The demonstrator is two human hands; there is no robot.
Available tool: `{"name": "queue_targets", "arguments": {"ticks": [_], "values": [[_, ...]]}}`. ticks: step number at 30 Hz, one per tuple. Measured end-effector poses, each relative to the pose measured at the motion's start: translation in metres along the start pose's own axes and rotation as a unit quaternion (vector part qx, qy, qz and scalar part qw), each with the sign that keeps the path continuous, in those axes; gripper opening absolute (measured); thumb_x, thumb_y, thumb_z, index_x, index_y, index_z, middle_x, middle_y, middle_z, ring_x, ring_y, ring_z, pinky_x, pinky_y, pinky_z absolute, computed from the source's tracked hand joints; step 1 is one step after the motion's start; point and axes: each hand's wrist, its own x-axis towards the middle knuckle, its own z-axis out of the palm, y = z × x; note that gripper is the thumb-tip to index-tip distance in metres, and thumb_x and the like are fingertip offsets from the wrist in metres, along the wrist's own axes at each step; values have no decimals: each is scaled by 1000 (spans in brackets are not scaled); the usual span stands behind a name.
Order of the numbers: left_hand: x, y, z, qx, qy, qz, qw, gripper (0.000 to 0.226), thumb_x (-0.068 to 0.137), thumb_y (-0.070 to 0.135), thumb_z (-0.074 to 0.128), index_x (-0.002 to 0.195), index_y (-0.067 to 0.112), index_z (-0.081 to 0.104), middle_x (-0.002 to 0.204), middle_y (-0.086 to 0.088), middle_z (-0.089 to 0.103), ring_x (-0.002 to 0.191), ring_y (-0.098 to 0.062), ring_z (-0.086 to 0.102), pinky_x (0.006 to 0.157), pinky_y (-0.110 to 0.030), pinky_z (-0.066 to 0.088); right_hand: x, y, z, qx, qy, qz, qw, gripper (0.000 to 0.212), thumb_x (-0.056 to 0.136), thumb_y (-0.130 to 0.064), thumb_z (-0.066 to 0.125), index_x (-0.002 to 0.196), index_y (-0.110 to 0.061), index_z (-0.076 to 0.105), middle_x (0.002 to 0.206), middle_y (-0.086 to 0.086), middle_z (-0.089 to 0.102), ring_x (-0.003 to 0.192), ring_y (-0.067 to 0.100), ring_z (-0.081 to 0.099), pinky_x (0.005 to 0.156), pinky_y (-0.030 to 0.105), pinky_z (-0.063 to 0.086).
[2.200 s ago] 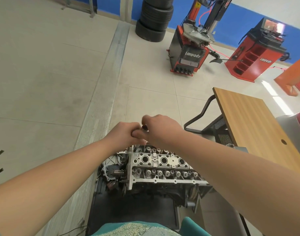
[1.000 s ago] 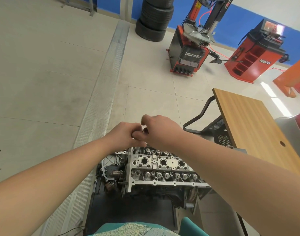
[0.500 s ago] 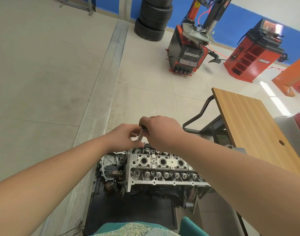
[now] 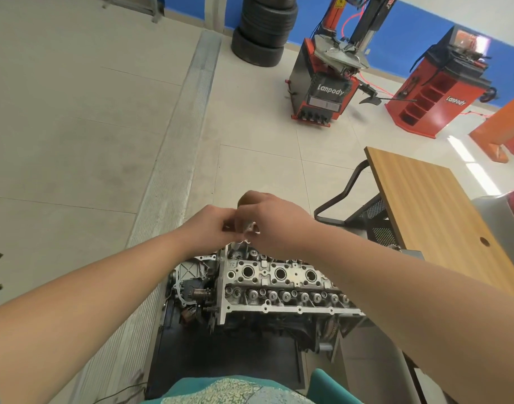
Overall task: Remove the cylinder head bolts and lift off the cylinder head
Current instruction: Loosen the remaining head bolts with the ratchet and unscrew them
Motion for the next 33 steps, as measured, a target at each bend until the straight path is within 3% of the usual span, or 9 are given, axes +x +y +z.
{"name": "queue_targets", "arguments": {"ticks": [3, 7, 11, 15, 19, 22, 27, 30, 33], "values": [[1, 4, 3, -15, 28, 3, 999, 23, 71, 38, 86, 84, 25, 71, 80, 4, 73, 73, -11, 67, 72, -36, 55, 8, -3, 3, -23, 29, 93, 995, 33, 98, -55, 58, 112, -25, 61, 101, -1, 62, 86, 24, 64, 63, 34, 48], [1, 1, 5, -38, -19, 4, 999, 30, 80, 18, 93, 101, 31, 76, 95, 9, 77, 97, -15, 74, 96, -32, 59, 11, -1, 5, -118, 8, 121, 986, 16, 102, -35, 58, 105, -20, 54, 85, 0, 56, 83, 31, 63, 54, 33, 37], [-1, -4, 3, -3, -50, -5, 999, 44, 91, 14, 74, 81, 57, 69, 89, 33, 73, 90, 12, 70, 77, -4, 49, 4, 3, -5, 12, -13, 20, 1000, 27, 93, -20, 66, 120, -26, 64, 121, -3, 57, 101, 23, 63, 78, 39, 54], [3, -1, 5, 25, -21, 13, 999, 20, 74, 41, 88, 86, 43, 72, 83, 22, 74, 80, 2, 69, 69, -16, 52, 12, -4, -1, -45, 3, 130, 991, 37, 100, -51, 56, 116, -19, 61, 100, 3, 64, 87, 28, 65, 72, 38, 55], [2, -3, 6, -6, -26, 20, 999, 41, 86, 19, 86, 95, 56, 69, 97, 23, 75, 100, 0, 70, 92, -13, 54, 13, -2, -2, -78, -21, 92, 992, 10, 100, -21, 59, 107, -15, 63, 96, 5, 60, 90, 30, 63, 69, 39, 52], [0, -9, 4, 2, -23, 6, 1000, 46, 92, 10, 77, 89, 56, 70, 96, 28, 74, 97, 6, 72, 87, -12, 55, 7, 5, -6, -35, -28, -2, 999, 25, 89, -3, 63, 108, -18, 69, 111, 2, 59, 98, 25, 60, 76, 36, 50], [2, -10, 2, 3, 2, -6, 1000, 33, 73, 36, 96, 94, 29, 72, 89, 9, 76, 84, -10, 71, 78, -29, 58, 11, -2, -1, -34, 23, 125, 991, 38, 96, -57, 59, 107, -21, 63, 83, -2, 58, 71, 19, 59, 55, 32, 42], [1, -10, 4, -27, -20, -8, 999, 25, 83, 25, 90, 98, 38, 74, 96, 13, 77, 93, -7, 72, 89, -28, 60, 13, -5, -1, -65, -3, 107, 992, 17, 101, -32, 56, 109, -18, 63, 86, 3, 60, 78, 27, 63, 54, 33, 42], [-2, -7, 4, -36, -45, -15, 998, 43, 93, 11, 75, 90, 54, 74, 101, 24, 78, 100, 2, 73, 83, -11, 55, 9, -4, -6, -86, -41, 50, 994, 39, 88, -15, 64, 124, -30, 60, 106, -4, 61, 89, 25, 63, 58, 31, 41]]}}
